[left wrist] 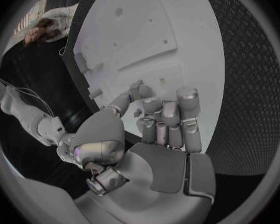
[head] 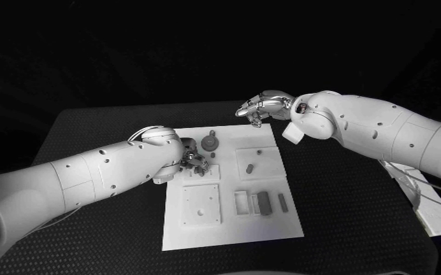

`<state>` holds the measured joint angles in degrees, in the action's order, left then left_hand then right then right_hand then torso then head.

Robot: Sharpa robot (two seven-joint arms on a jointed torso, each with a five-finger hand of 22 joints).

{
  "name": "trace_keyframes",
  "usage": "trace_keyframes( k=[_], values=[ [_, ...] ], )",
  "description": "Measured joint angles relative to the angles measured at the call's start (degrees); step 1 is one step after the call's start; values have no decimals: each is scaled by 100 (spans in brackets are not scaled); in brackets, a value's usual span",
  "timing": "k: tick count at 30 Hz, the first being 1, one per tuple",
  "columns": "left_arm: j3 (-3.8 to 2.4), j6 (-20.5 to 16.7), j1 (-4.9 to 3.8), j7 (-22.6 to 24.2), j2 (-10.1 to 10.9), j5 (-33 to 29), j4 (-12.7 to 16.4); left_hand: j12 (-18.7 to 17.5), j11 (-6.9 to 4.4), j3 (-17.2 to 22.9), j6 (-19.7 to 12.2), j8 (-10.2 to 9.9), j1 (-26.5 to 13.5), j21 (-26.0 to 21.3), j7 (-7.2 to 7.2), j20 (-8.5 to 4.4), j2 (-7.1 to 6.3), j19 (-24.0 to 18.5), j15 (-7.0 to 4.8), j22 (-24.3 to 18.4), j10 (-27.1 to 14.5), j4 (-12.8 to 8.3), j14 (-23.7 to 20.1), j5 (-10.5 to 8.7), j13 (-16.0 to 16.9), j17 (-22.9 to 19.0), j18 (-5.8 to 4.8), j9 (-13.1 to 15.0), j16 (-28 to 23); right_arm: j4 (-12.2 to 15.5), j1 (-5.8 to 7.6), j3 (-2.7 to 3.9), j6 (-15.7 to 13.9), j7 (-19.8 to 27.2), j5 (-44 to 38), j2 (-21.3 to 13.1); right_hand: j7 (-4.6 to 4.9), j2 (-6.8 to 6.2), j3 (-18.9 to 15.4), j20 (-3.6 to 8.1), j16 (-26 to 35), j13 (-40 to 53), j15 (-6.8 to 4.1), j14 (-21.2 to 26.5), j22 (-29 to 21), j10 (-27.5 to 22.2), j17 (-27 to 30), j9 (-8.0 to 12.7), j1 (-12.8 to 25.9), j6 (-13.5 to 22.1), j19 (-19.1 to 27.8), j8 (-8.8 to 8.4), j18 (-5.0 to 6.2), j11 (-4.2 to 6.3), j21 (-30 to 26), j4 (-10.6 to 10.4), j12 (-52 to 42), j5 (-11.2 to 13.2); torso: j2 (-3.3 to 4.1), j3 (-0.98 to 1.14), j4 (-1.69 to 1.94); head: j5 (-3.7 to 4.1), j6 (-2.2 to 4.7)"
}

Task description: Assemble the parts on the task board

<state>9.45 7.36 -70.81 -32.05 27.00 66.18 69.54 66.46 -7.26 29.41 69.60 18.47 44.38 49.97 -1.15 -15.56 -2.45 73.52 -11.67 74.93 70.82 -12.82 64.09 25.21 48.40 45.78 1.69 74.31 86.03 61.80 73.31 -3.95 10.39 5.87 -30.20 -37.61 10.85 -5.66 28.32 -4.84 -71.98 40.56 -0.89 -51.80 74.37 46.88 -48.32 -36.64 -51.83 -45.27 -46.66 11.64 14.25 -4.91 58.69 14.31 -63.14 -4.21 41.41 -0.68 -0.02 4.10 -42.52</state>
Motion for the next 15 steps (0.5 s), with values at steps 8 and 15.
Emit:
trace_keyframes(
  k=[8,15],
  values=[
    [-1,-54,6,15,1,19,-6,0,0,0,0,0,0,0,0,0,0,0,-1,0,0,0,3,4,0,0,0,-2,0,-7,0,0,0,0,0,8,0,0,0,0,0,1,1,-1,0,0,0,0,0,1,0,0,-1,0,0,0,0,0,1,-1,2,0,12],
    [-4,-112,8,32,23,26,10,0,0,-7,20,0,0,0,-20,1,0,0,2,-1,0,-7,18,6,-1,-1,0,-1,0,-10,-3,0,0,0,0,11,-1,0,0,0,0,1,2,-2,0,0,6,0,0,1,0,0,0,0,0,0,0,0,1,-3,2,-13,15]
  ],
)
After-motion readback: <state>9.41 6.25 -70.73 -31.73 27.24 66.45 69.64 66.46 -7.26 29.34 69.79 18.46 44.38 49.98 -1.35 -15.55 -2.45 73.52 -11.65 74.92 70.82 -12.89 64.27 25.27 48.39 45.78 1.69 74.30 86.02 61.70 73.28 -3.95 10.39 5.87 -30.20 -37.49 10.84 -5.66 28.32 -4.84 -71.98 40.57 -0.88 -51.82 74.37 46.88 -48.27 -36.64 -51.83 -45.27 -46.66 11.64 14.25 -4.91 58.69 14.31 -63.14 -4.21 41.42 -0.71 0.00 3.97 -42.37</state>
